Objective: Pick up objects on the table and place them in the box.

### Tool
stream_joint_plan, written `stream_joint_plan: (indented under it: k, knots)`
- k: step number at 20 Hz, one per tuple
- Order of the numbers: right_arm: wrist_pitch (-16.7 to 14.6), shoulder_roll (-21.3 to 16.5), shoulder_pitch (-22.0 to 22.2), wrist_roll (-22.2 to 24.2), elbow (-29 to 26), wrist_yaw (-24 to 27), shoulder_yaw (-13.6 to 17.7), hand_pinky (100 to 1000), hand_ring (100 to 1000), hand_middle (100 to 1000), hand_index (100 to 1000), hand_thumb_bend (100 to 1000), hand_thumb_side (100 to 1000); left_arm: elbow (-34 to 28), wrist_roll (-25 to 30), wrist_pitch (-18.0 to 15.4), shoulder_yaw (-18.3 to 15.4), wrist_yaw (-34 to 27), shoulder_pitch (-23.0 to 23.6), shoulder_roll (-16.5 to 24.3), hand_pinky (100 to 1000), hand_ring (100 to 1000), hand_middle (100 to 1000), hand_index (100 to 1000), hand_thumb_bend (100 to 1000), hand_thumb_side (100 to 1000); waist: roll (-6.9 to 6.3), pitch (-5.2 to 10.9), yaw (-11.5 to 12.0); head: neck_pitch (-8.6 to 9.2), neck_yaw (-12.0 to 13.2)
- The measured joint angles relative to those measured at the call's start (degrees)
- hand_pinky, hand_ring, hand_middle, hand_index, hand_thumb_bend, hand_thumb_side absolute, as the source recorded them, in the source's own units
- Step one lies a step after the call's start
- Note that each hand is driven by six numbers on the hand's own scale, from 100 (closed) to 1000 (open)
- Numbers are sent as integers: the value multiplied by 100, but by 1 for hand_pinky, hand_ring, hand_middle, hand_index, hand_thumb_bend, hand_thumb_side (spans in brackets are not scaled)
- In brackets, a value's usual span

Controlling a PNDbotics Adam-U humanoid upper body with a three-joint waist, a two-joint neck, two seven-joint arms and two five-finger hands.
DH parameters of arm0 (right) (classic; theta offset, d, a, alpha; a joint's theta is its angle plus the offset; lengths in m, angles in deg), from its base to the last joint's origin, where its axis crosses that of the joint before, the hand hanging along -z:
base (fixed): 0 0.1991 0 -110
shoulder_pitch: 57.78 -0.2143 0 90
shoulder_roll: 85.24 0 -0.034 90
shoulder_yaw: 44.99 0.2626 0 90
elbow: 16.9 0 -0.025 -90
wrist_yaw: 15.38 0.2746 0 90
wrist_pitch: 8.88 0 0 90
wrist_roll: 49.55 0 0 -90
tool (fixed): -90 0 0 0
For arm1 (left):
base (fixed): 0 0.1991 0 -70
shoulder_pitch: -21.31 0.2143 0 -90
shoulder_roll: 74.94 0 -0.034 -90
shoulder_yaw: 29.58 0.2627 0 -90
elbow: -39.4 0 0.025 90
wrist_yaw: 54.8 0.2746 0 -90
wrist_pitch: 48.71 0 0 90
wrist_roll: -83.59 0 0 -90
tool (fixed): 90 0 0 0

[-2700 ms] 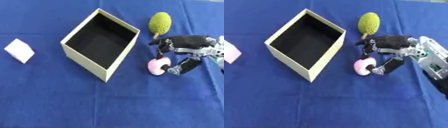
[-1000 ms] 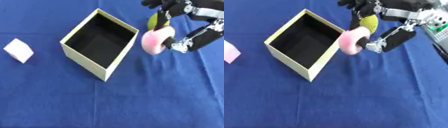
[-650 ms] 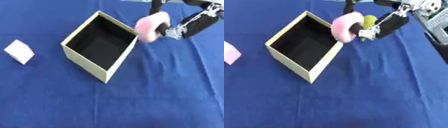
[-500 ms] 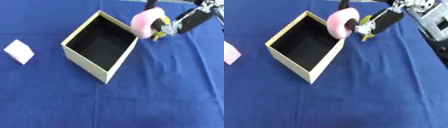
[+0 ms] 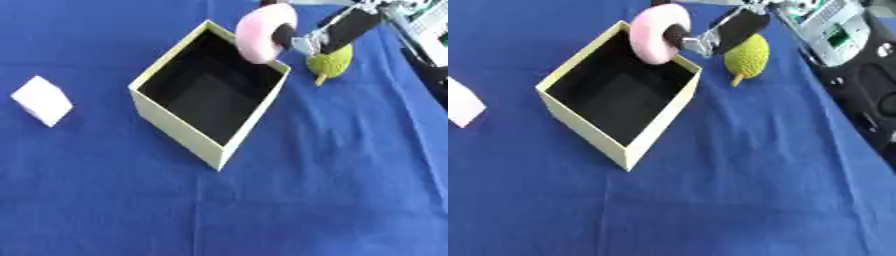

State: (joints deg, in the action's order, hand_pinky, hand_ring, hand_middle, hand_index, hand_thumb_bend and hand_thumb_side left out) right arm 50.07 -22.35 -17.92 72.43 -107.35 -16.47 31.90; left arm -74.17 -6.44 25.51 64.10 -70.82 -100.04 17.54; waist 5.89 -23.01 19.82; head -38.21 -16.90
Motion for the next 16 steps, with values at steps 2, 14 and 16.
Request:
stream_joint_plan:
  k: [2,14,16]
  knots:
    - [20,139,-118,-12,178,-79,-33,926,1000,460,662,100,238,0,12,-3,2,-13,-28,-38,695,788,695,783,100,573,-2,-1,22,4,-72]
    - [-136,951,-486,-185,1402,-1041,-279,925,1000,514,701,100,201,0,68,26,38,-108,-78,-150,694,789,696,782,100,575,-15,-2,63,59,-305]
    - [-218,1005,-480,-249,1487,-1235,-291,953,1000,618,825,100,198,0,74,25,38,-111,-80,-151,694,790,696,782,100,575,-15,-4,63,74,-306]
